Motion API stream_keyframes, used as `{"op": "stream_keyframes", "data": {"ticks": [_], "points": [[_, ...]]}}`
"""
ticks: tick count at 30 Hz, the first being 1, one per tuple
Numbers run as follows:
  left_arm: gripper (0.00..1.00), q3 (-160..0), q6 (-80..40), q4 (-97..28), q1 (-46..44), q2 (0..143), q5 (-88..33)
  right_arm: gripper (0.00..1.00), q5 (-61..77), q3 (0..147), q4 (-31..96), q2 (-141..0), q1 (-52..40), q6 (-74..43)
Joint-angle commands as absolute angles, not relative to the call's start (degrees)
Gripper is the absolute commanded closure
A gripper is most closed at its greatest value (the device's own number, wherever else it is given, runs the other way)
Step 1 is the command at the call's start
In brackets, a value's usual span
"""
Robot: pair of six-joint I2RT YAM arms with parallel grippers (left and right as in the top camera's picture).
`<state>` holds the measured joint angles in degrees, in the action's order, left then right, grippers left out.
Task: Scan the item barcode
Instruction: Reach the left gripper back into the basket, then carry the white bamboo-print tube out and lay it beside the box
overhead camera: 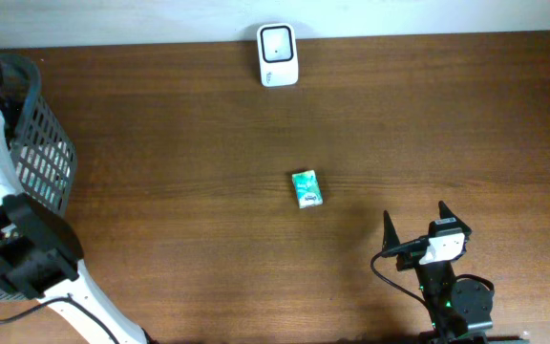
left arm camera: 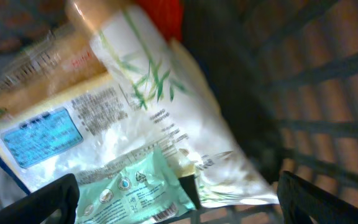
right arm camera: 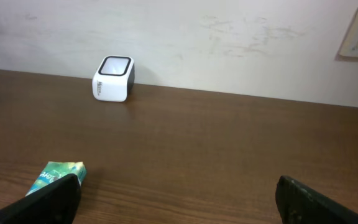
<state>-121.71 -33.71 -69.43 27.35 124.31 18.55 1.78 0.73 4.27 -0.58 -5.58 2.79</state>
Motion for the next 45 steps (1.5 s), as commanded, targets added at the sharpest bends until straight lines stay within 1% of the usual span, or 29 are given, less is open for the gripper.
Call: {"op": "stream_keyframes", "data": {"ticks": [1,5,7,9,16,17,18,20,21,22,23,24,25,30,33,37,42,43,45], "points": [[0.0,-118.54,-36.49,-69.47,28.16,126.69,18.94,0.02,2.35,0.32,4.14,-0.19,-6.02,2.33],[0.0,-118.48,-36.42,-69.23,31.03,126.69,18.65,0.02,2.35,0.32,4.14,-0.19,-6.02,2.33],[0.0,-118.48,-33.71,-68.4,33.21,126.69,14.11,0.02,2.33,0.32,4.14,-0.19,-6.02,2.33],[0.0,-118.41,-33.56,-66.89,34.57,126.69,11.44,0.02,2.33,0.32,4.14,-0.19,-6.02,2.33],[0.0,-118.15,-33.04,-62.81,34.63,128.33,10.44,0.02,2.35,0.32,4.14,-0.19,-6.02,2.33],[0.01,-118.15,-32.6,-62.81,34.63,129.62,10.07,0.01,2.35,0.32,4.14,-0.19,-6.02,2.33],[0.05,-118.15,-31.4,-63.05,34.63,131.0,9.82,0.02,2.33,0.32,4.14,-0.19,-6.02,2.33],[0.2,-118.15,-30.94,-63.51,34.63,133.25,9.85,0.02,2.35,0.32,4.14,-0.19,-6.02,2.33],[0.3,-118.15,-30.96,-63.57,34.63,133.95,9.87,0.02,2.35,0.32,4.14,-0.19,-6.02,2.33],[0.54,-118.15,-30.96,-63.46,34.63,134.15,9.89,0.02,2.35,0.32,4.14,-0.19,-6.02,2.33],[0.86,-118.24,-30.96,-63.02,34.68,134.1,10.22,0.02,2.35,0.32,4.14,-0.19,-6.02,2.33],[0.96,-118.32,-30.96,-63.02,34.68,134.04,10.31,0.02,2.35,0.32,4.14,-0.19,-6.02,2.33],[0.99,-118.34,-30.96,-63.02,34.68,134.04,10.28,0.02,2.33,0.32,4.14,-0.19,-6.02,2.33],[1.0,-120.57,-28.56,-63.75,34.68,133.69,10.31,0.02,2.33,0.32,4.14,-0.19,-6.02,2.33],[1.0,-126.87,-27.03,-66.13,34.65,131.0,10.31,0.02,2.35,0.32,4.14,-0.19,-6.02,2.33],[1.0,-135.46,-25.98,-70.85,34.63,123.46,10.48,0.02,2.35,0.32,4.14,-0.19,-6.02,2.33],[1.0,-136.27,-25.98,-70.65,34.11,110.59,10.48,0.02,2.35,0.32,4.14,-0.19,-6.02,2.33],[1.0,-136.25,-24.86,-70.57,33.28,105.97,10.37,0.02,2.35,0.32,4.14,-0.19,-6.02,2.33],[1.0,-136.25,-22.65,-71.26,30.94,101.06,10.02,0.02,2.35,0.32,4.14,-0.19,-6.02,2.33]]}}
